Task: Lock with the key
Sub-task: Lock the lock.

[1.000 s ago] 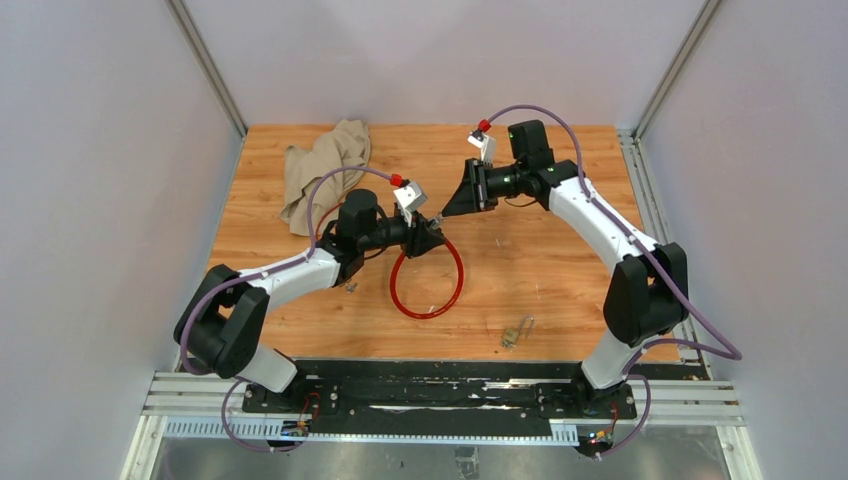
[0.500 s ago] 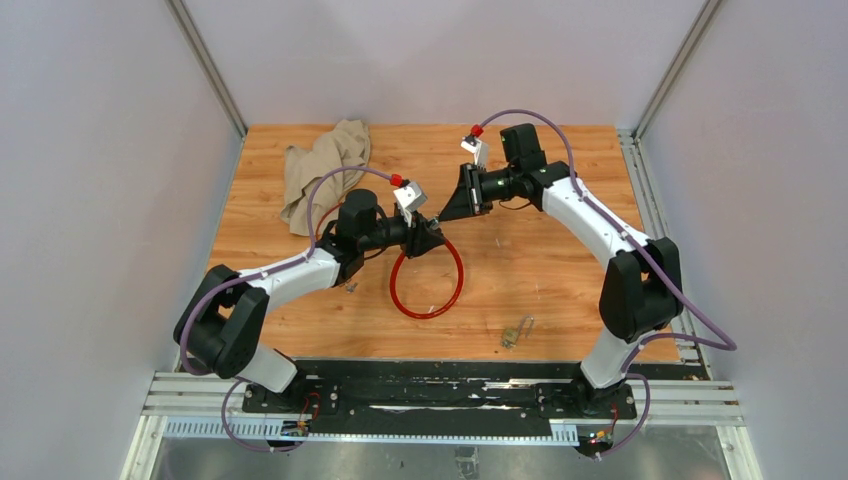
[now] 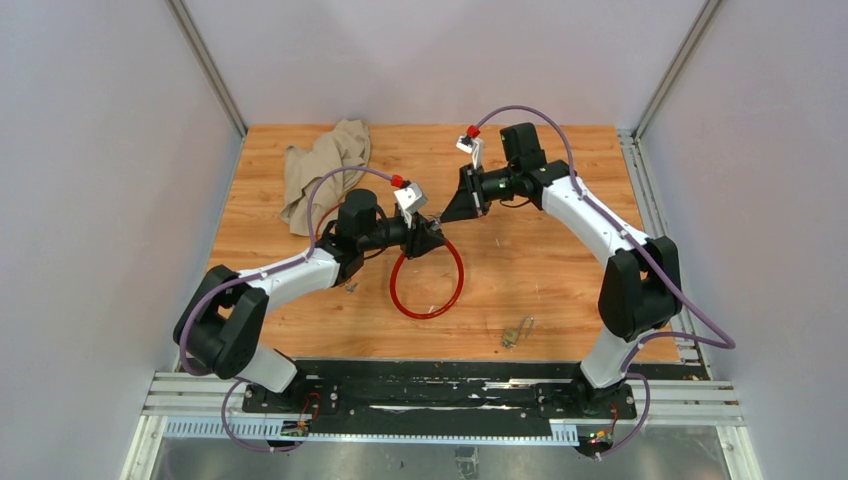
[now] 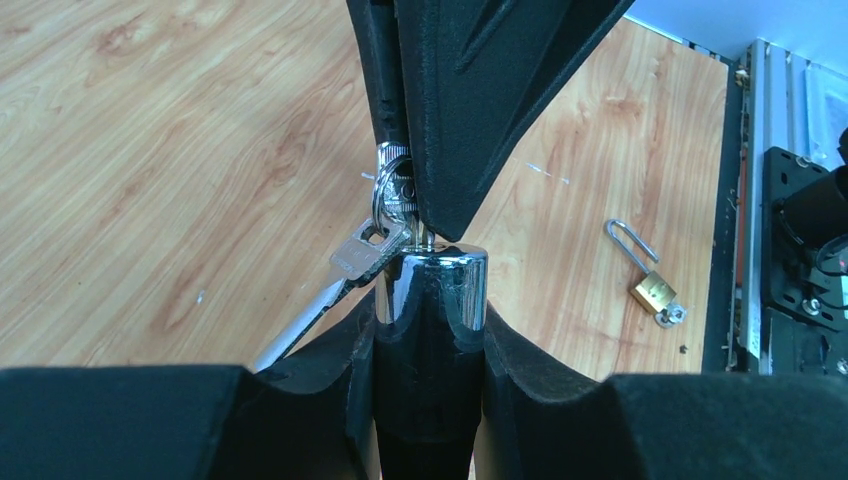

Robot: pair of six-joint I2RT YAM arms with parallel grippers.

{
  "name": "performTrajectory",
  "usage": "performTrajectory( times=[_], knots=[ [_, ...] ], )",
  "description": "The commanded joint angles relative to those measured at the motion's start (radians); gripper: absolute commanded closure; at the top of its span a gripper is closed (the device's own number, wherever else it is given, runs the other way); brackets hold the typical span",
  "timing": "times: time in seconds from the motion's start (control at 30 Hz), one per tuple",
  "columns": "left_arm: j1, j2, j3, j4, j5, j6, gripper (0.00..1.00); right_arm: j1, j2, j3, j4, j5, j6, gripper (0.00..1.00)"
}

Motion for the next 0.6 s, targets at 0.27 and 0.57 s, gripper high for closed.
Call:
performTrajectory(
  times=[0.27, 0.57],
  knots=[
    [-0.017, -0.022, 0.04, 0.012, 0.151, 0.015, 1.0, 0.019, -0.098, -0.005, -0.063, -0.102, -0.79, 0.97],
    [-0.017, -0.004, 0.058, 0.009, 0.202, 0.0, 1.0, 0.019, -0.109, -0.007, -0.193, -0.091, -1.126, 0.98]
  ],
)
